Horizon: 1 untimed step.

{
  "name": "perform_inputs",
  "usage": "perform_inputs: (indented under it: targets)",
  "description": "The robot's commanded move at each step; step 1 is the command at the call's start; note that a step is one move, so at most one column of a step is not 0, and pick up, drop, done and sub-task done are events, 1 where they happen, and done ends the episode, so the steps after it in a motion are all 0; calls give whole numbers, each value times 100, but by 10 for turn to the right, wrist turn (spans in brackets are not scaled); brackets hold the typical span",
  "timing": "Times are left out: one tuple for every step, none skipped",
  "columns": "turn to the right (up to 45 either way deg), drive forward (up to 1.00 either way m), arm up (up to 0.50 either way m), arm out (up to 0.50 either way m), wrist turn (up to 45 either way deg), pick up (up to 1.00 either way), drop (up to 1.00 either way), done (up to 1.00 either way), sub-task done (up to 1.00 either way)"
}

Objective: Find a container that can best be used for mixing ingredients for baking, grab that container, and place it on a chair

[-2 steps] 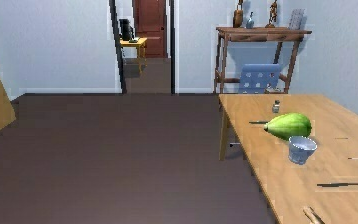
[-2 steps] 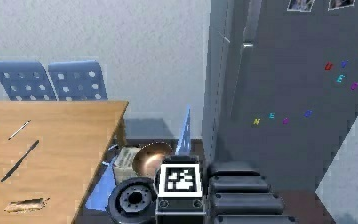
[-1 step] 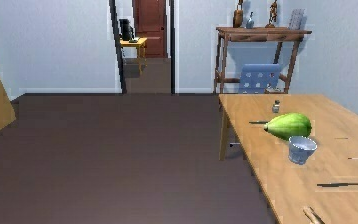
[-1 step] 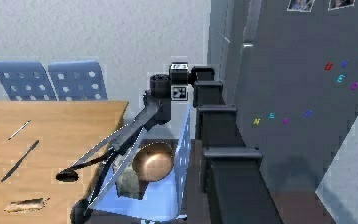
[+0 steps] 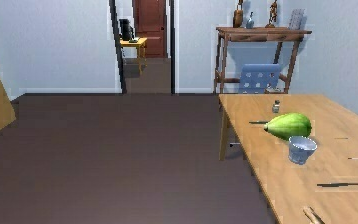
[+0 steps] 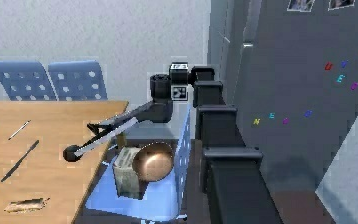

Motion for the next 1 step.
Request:
perform_inputs:
  targets:
    - [0, 0, 0, 0, 450, 0, 0, 0, 0]
